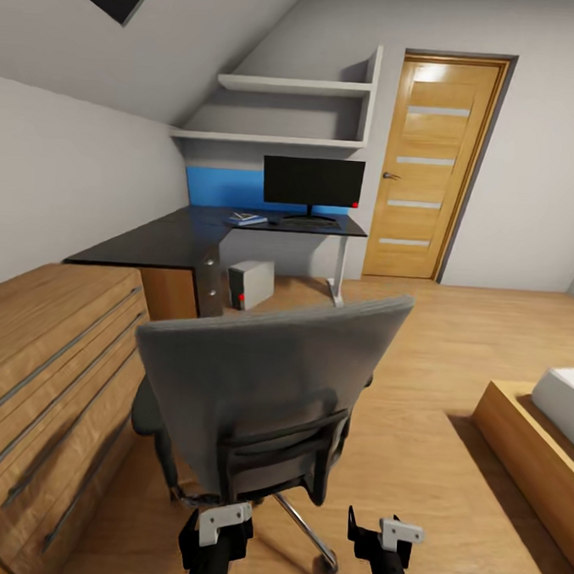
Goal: In the bedroom, organize the workspace by keeping the computer under the desk, ensuring the monitor is on the desk, placing the keyboard on the desk next to the monitor, placing the mouse on the desk next to the keyboard, moving the folder from the swivel chair onto the desk next to the mouse, stacking the notebook on top of the folder with the pen on top of the notebook, and positioning the swivel chair next to the desk.
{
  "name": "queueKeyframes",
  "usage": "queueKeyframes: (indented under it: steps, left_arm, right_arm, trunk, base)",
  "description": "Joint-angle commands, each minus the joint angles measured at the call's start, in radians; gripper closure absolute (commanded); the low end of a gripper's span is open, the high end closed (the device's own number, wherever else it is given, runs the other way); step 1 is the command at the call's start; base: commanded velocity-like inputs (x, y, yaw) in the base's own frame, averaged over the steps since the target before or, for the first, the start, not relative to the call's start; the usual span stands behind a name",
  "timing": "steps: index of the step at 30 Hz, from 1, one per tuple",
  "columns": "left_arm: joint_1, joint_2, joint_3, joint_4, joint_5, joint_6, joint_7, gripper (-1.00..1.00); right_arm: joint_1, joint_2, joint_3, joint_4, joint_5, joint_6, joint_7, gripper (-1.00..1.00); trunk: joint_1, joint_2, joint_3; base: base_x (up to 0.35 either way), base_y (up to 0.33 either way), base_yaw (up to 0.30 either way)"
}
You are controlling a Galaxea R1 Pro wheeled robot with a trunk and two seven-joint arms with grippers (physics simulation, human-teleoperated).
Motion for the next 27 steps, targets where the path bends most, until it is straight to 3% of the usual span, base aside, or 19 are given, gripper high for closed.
queueKeyframes:
  steps: [1,6,9,12,20,27]
  left_arm:
    - [-0.001,0.001,-0.004,0.000,0.010,-0.010,0.005,-1.00]
    - [-0.001,0.001,-0.004,0.000,0.010,-0.010,0.005,-1.00]
    - [-0.001,0.001,-0.004,0.001,0.010,-0.010,0.005,-1.00]
    - [-0.002,0.001,-0.004,0.003,0.010,-0.010,0.005,-1.00]
    - [-0.001,0.001,-0.004,0.005,0.009,-0.010,0.007,-1.00]
    - [-0.001,0.001,-0.004,0.005,0.009,-0.010,0.007,-1.00]
  right_arm:
    - [-0.001,-0.001,0.007,0.004,-0.010,-0.005,-0.005,-1.00]
    - [-0.001,0.000,0.017,0.025,-0.007,-0.005,-0.002,-1.00]
    - [-0.001,-0.002,0.073,0.026,-0.007,-0.005,-0.003,-1.00]
    - [-0.001,-0.003,0.088,0.027,-0.007,-0.006,-0.003,-1.00]
    - [-0.001,-0.003,0.094,0.027,-0.006,-0.006,-0.003,-1.00]
    - [-0.001,-0.003,0.093,0.027,-0.006,-0.006,-0.003,-1.00]
  trunk:
    - [0.000,0.000,-0.001]
    - [0.000,0.000,-0.001]
    - [0.000,0.000,-0.001]
    - [0.000,0.000,-0.001]
    - [0.000,0.000,0.000]
    - [0.000,0.000,0.006]
  base:
    - [0.249,0.008,0.000]
    - [0.273,0.002,0.000]
    - [0.286,0.000,0.000]
    - [0.287,0.000,0.000]
    - [0.276,-0.095,-0.010]
    - [0.240,-0.192,-0.154]
